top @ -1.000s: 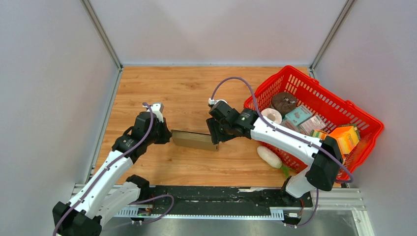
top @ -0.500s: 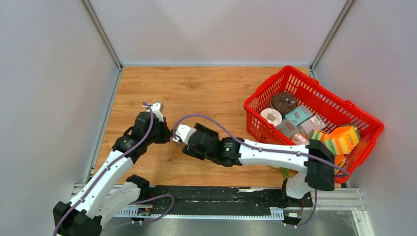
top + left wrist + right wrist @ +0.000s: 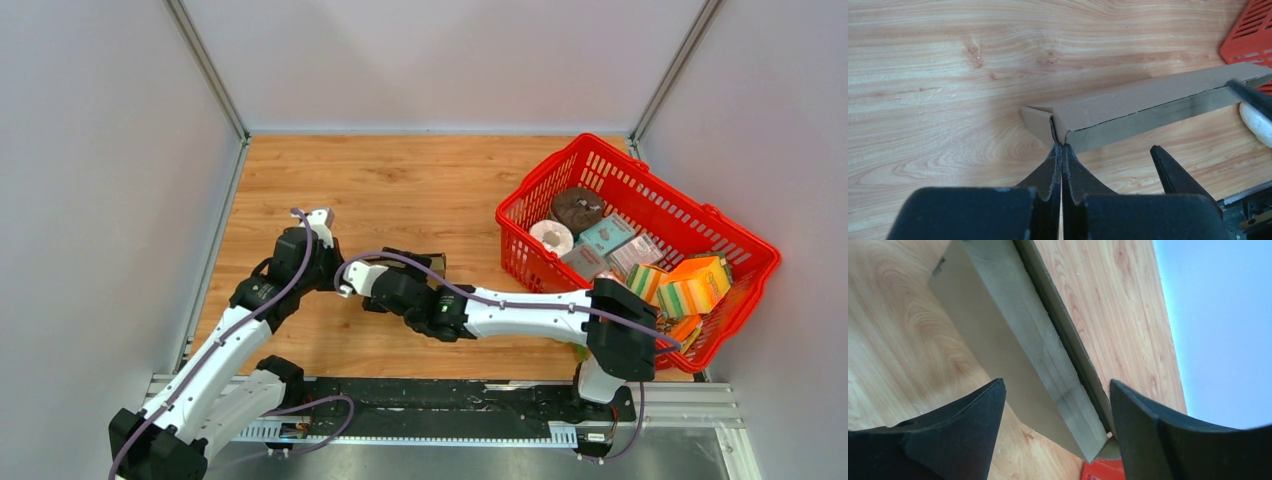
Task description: Fold the paper box
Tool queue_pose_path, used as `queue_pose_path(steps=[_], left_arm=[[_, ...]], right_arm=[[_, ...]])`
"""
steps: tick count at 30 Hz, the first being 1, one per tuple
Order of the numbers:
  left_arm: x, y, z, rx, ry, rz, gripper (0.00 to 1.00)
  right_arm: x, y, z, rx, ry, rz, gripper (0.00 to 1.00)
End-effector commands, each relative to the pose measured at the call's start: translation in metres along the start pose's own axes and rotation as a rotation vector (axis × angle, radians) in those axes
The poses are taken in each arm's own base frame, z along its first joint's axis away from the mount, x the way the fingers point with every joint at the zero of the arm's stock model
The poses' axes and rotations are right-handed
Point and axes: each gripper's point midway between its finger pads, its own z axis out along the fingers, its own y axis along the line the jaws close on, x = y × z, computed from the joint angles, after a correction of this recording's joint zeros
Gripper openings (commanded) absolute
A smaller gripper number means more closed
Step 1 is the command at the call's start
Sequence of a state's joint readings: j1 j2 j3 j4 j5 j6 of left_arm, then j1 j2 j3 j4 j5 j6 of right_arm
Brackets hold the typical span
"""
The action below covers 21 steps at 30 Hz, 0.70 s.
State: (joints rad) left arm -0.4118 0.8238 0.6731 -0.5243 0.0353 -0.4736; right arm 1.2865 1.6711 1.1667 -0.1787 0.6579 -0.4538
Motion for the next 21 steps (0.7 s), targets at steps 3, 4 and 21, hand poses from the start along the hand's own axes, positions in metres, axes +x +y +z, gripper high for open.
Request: queue_pose_path(steps=[3, 4, 21], left_arm=[[0.014, 0.005, 0.005, -0.016, 0.055, 0.005, 0.00], [0.014, 0.006, 0.006, -0.017, 0.056, 0.005, 0.00], [0.016, 0.005, 0.009, -0.015, 0.070, 0.004, 0.00]], right_arm=[[-0.031, -0.028, -0.027, -0.159, -0.110, 0.322, 0.83], [-0.035, -0.030, -0.032, -0.166, -0.118, 0.398, 0.85], [-0.038, -0.032, -0.019, -0.162, -0.211, 0.077, 0.94]])
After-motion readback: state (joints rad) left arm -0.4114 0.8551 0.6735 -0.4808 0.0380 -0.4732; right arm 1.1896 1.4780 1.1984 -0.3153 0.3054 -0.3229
